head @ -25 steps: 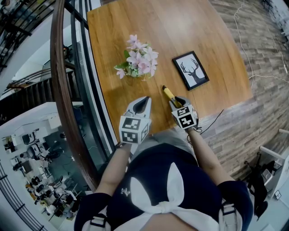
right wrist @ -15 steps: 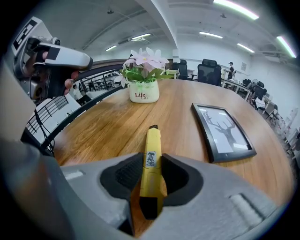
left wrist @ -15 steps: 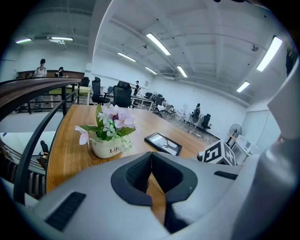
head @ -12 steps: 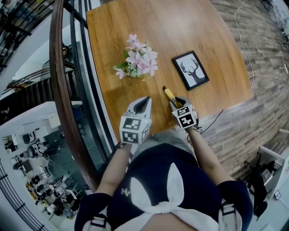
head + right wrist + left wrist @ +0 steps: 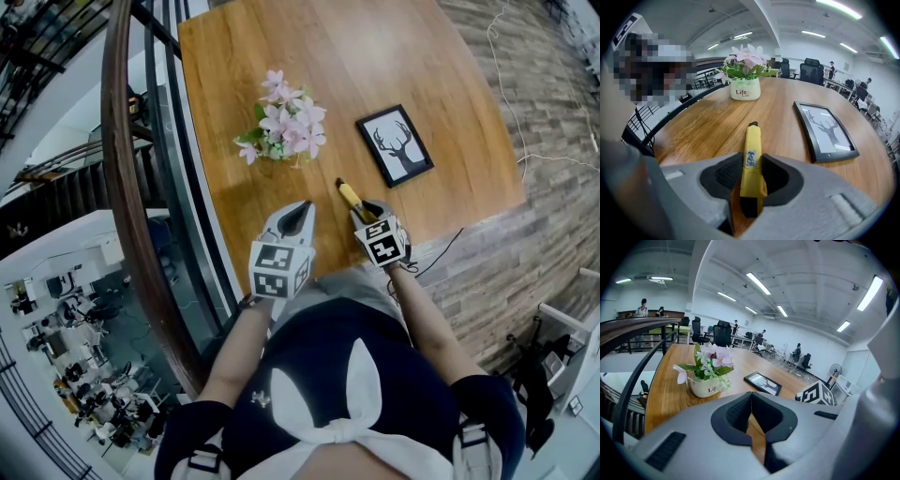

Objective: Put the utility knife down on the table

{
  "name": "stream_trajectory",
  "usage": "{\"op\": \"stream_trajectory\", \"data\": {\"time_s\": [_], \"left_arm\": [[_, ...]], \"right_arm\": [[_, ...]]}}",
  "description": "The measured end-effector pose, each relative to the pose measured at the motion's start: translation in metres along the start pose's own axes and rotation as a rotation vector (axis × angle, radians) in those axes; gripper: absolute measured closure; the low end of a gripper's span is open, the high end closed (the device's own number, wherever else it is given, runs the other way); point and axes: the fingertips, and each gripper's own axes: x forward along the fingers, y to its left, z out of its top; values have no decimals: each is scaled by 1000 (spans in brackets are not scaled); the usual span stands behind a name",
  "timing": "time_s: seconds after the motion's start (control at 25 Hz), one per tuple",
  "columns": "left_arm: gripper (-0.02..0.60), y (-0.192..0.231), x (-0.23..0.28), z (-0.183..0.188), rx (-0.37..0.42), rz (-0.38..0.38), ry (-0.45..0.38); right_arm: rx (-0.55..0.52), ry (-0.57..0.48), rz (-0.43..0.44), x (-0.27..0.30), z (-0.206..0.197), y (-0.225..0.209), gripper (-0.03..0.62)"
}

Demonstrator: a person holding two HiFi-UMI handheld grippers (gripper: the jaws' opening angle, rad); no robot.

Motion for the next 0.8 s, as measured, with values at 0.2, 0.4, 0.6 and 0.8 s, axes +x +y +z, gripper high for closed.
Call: {"op": "stream_trajectory", "data": {"time_s": [0.2, 0.4, 0.6, 0.8], "left_arm": [[563, -2, 2, 1, -1, -2, -3], [563, -3, 3, 0, -2, -2, -4], [563, -5, 3, 1, -2, -3, -7], [563, -7, 1, 1, 3, -5, -11]], "right_arm": [[1, 14, 14, 1, -1, 0, 464], [4, 28, 29, 3, -1, 0, 461], [15, 30, 32, 3, -1, 1, 452], [30, 24, 31, 0, 3, 3, 396]]}}
